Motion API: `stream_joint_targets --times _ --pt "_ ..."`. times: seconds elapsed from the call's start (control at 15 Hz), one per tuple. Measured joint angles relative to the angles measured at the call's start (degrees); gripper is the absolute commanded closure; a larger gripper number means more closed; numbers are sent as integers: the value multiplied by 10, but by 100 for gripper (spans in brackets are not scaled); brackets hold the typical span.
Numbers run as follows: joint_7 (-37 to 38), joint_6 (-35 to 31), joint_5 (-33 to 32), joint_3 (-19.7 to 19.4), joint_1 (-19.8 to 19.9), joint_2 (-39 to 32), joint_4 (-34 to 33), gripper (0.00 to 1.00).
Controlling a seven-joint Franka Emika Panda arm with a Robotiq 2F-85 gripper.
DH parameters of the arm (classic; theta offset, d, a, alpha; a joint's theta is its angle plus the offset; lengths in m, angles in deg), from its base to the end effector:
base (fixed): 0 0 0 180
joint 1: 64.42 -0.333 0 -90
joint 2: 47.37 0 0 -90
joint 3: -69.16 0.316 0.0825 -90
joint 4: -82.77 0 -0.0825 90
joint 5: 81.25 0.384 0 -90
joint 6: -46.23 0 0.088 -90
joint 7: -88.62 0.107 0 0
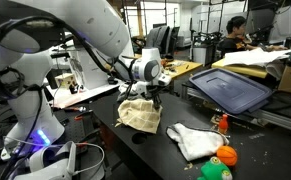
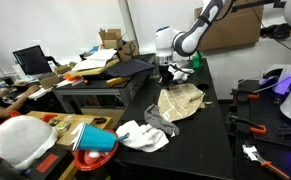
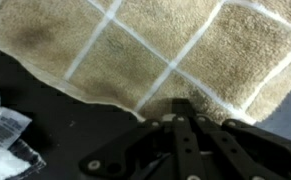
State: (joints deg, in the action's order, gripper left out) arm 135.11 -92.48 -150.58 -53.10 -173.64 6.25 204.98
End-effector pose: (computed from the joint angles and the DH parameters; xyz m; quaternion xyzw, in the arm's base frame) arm 0.5391 -0.0950 0.1490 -0.9915 0.1194 -0.0443 0.0270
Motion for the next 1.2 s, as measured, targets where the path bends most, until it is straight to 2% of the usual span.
stream_joint_targets --times 0.13,0.27,0.47,0.73,1.0,1.2 --pt "13 0 -32 -20 -9 12 -3 100" --pt "39 -2 -74 -20 -10 13 -4 100" --pt "106 5 -171 -24 -13 14 -13 100" --pt "205 60 -308 -26 -8 34 -45 100" --pt "261 146 -391 -7 -2 79 -84 100" --pt "264 188 -402 30 11 115 -94 100"
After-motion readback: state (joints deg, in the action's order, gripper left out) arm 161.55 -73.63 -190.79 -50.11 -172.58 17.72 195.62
